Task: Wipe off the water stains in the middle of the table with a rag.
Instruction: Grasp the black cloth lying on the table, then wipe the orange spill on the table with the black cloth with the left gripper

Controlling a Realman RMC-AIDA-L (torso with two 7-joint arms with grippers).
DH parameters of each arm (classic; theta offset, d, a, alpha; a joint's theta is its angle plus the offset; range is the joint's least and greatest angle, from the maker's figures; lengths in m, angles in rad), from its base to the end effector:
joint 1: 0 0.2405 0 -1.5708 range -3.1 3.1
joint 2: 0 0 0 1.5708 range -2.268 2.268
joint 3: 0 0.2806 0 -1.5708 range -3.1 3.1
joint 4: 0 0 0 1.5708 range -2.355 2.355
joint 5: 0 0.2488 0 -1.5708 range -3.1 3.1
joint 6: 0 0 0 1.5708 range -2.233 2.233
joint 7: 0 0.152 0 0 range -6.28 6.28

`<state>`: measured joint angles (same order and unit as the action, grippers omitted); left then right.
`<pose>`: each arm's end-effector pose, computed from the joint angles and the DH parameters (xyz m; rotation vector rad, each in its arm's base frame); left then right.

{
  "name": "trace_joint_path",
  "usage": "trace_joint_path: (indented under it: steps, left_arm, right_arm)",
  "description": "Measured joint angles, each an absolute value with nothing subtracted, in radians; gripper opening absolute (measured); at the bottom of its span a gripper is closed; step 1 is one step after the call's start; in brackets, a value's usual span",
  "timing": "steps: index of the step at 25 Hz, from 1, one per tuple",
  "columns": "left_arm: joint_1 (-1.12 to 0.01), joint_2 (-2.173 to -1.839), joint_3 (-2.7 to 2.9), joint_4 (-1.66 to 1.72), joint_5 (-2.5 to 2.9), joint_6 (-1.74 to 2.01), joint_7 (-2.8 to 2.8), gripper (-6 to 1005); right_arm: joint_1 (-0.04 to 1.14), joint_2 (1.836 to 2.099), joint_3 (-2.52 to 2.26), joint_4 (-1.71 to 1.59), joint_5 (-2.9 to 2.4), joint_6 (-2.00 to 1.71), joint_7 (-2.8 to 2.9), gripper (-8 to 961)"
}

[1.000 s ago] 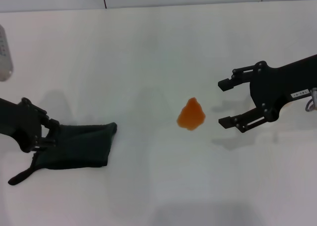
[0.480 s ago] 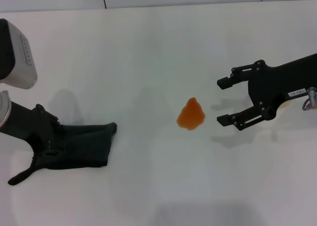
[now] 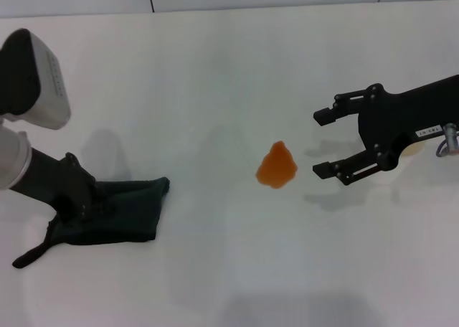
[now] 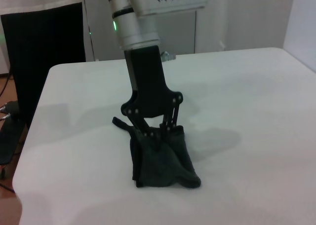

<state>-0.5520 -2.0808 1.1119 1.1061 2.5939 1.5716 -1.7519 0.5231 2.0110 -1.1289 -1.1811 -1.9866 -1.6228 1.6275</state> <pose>-0.2827 0.3881 -0.0060 -2.9226 -0.4157 0.5286 0.2015 0.3930 0.0214 -2.9871 0.0929 0.2548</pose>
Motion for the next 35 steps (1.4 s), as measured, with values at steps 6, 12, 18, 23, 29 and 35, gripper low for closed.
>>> trace_joint_path:
  steps: [6,12,18,23,29,35]
  left_arm:
    - [-0.560,-2.082,1.112,1.092,2.600,1.569,-1.756,135]
    - [-0.562,-2.082,1.112,1.092,2.593,1.563,-1.756,66]
    - [-0.574,-2.084,1.136,1.092,2.499,1.531,-1.758,60]
    - [-0.622,-2.085,1.179,1.040,2.454,1.460,-1.784,55]
    - [-0.692,-2.086,1.248,0.972,2.431,1.357,-1.811,40]
    - [-0.783,-2.086,1.256,0.883,2.411,1.230,-1.852,39]
  right_arm:
    - [0.523,2.011,-1.129,-1.181,-1.985,-1.623,1.627,860]
    - [0.523,2.011,-1.129,-1.181,-1.985,-1.621,1.627,860]
    - [0.523,2.011,-1.129,-1.181,-1.985,-1.616,1.626,860]
    - [0.522,2.012,-1.129,-1.179,-1.981,-1.604,1.613,859]
    - [0.518,2.012,-1.129,-1.167,-1.970,-1.590,1.590,859]
    - [0.517,2.014,-1.129,-1.166,-1.960,-1.580,1.576,859]
